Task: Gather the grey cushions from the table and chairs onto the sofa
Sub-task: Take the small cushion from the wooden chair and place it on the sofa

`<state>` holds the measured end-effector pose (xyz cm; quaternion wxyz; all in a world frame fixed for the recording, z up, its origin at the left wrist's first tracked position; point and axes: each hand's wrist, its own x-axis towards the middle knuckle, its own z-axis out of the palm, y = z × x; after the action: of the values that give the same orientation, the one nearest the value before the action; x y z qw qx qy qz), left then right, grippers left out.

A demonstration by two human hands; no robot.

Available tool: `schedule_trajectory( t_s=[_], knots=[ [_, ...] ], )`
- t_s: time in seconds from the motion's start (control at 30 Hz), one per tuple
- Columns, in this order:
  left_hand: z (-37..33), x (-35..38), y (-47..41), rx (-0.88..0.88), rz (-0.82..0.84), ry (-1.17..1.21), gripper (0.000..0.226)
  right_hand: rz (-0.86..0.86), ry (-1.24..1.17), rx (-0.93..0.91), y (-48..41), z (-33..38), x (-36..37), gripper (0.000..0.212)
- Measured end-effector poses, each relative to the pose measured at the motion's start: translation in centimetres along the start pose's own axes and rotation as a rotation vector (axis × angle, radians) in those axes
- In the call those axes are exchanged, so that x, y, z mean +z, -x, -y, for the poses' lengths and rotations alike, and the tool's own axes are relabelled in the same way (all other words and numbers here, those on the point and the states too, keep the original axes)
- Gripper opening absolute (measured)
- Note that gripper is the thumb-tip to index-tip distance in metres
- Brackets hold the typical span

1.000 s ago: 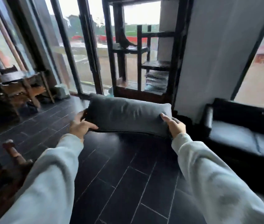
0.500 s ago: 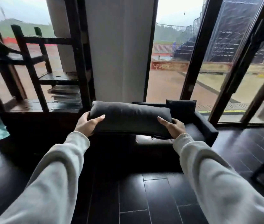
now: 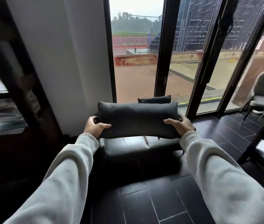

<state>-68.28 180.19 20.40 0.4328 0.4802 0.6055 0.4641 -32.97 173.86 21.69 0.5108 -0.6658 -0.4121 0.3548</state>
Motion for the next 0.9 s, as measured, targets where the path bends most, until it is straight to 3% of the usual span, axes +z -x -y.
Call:
schedule_trajectory(
  t_s=[0.23,0.4,0.53,0.67,0.73,0.8,0.9],
  knots=[
    [-2.9,10.2,-7.9,-0.047,-0.009,0.055,0.086,0.010,-0.028,-0.014,-13.5,-0.7,-4.2,0.082],
    [-3.8,15.7,-14.7,-0.095,0.008,0.041,0.102,0.026,-0.033,0.045,-21.5,-3.2,-4.8,0.089],
    [-2.7,20.3,-22.3,-0.116,0.040,0.019,0.093,-0.042,-0.064,0.097,-27.7,-5.9,-3.8,0.085],
    [-2.4,25.2,-31.1,-0.098,0.121,-0.004,0.078,-0.179,-0.234,0.174,-34.0,-7.9,-3.0,0.089],
    [-2.6,27.5,-34.5,-0.084,0.163,0.011,0.082,-0.225,-0.298,0.210,-36.5,-8.6,-2.9,0.093],
    [-3.1,30.6,-38.8,-0.078,0.249,-0.011,0.089,-0.244,-0.310,0.248,-39.9,-9.2,-2.8,0.082],
    [-4.3,35.3,-44.3,-0.031,0.366,-0.093,0.084,-0.305,-0.307,0.298,-44.6,-10.1,-3.4,0.086]
  ],
)
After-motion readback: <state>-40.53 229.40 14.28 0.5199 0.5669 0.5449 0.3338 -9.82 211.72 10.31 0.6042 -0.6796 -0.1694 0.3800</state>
